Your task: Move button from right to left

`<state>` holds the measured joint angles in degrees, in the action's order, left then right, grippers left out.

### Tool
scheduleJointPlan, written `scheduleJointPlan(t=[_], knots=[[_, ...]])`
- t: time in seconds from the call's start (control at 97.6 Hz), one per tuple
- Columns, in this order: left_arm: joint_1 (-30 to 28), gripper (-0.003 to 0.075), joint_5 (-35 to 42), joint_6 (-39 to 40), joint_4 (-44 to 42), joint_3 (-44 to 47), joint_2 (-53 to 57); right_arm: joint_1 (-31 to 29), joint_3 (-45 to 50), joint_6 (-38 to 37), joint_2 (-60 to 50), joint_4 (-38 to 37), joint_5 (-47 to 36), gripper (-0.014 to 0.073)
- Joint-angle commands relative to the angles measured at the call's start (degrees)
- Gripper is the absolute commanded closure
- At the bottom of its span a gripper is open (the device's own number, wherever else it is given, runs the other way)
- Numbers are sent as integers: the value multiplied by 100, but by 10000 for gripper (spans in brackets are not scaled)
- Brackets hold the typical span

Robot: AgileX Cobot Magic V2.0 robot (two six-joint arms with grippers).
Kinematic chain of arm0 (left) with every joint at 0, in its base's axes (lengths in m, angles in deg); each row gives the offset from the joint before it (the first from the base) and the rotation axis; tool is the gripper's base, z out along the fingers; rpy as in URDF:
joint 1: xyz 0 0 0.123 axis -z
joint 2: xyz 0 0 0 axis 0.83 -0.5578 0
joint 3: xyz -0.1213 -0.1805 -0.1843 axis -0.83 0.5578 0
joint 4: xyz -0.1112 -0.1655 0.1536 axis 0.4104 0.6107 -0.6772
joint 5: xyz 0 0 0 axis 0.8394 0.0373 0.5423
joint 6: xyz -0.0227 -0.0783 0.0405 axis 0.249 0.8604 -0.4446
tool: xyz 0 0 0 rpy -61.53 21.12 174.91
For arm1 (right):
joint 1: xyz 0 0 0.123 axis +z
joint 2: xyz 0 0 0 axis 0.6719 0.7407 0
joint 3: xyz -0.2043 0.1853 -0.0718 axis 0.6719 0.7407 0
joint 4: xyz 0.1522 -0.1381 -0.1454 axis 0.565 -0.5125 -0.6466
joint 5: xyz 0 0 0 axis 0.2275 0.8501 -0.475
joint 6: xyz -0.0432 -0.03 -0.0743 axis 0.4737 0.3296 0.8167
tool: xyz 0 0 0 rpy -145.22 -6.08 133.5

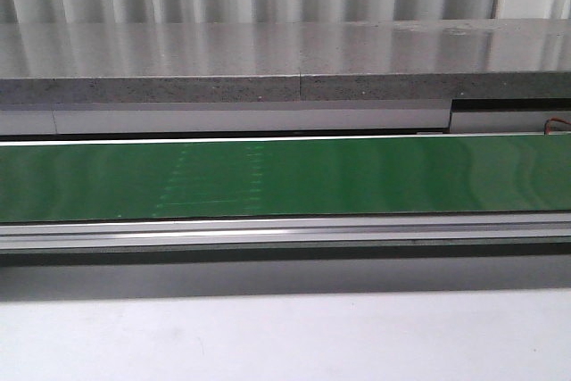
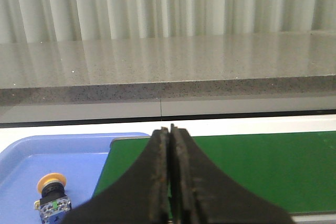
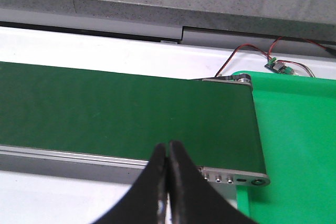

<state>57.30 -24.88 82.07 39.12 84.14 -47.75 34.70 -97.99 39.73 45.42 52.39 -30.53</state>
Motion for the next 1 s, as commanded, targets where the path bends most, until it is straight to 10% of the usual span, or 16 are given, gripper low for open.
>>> scheduleJointPlan(t=[0.0,0.994], knots=[[-9,740,514,115,-2,149,188,11,-147,42,14,3,-381,661],[-9,740,580,115,116,149,188,11,-147,42,14,3,-379,661]])
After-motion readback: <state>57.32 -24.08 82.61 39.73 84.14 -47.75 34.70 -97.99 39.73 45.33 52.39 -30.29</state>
